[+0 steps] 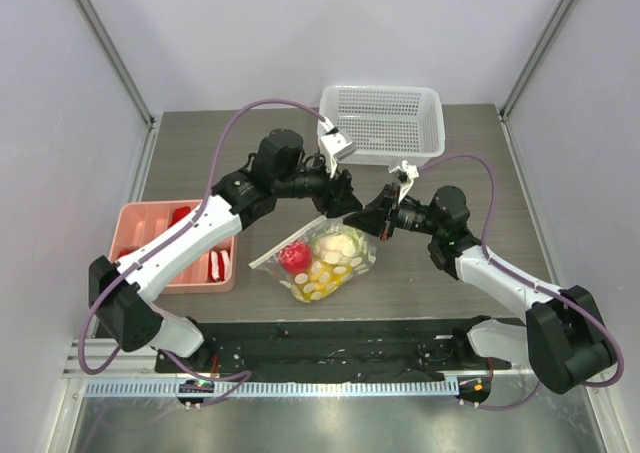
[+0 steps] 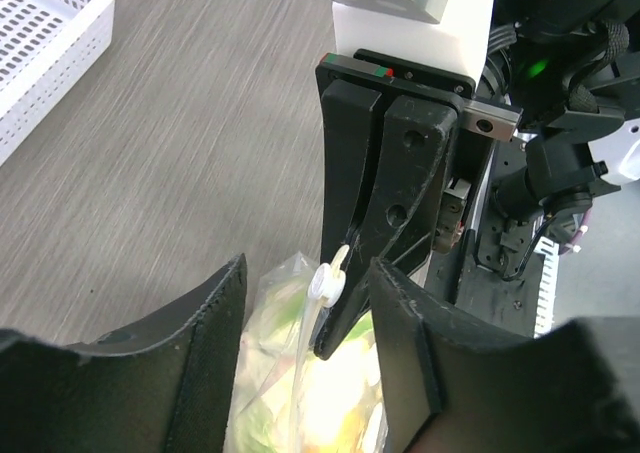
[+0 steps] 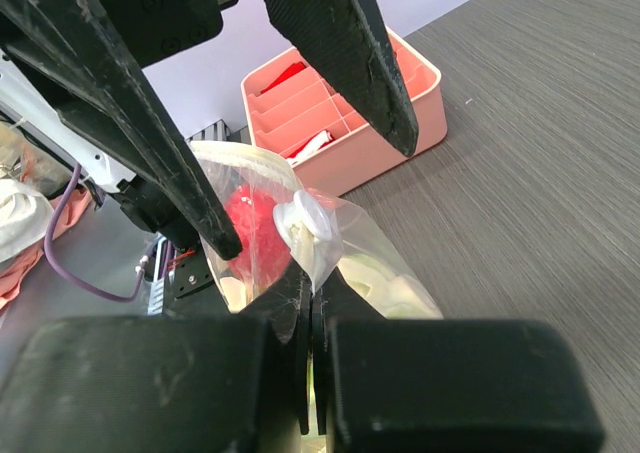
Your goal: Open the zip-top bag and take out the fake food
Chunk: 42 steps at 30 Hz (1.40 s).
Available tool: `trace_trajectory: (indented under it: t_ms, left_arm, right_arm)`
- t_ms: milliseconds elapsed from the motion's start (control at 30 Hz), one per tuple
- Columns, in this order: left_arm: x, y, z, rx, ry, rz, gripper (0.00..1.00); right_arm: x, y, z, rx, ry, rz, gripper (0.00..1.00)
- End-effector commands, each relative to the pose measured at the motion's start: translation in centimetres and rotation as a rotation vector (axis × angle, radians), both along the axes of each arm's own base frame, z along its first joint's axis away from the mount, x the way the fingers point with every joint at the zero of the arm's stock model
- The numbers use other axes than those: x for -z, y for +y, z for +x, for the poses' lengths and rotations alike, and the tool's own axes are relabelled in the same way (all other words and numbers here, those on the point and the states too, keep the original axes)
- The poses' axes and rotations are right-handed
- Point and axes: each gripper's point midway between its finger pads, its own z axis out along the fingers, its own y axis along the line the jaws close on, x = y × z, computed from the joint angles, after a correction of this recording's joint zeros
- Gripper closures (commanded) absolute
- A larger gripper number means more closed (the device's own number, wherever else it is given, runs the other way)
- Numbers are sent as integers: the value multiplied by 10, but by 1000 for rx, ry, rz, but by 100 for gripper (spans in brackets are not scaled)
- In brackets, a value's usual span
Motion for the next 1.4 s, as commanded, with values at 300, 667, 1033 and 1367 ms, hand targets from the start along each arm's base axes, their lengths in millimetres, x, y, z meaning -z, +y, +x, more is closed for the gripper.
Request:
trace_trajectory:
  t_ms: [300,667,1033,1367]
  left_arm:
    - [6,-4,-7,68,-9,-10,57]
    - [13,1,0,19,6,35,90]
    - [28,34,2,-153,43,102,100]
    - [47,108,-30,-389,136,208,100]
  right_arm:
    - [-26,0,-2,-7,-79,39,99]
    - [-27,-4,7,70,-87,37,99]
    - [-30,-18,20,215,-88,63,99]
    - [-22,-61,56,436,-8,105,99]
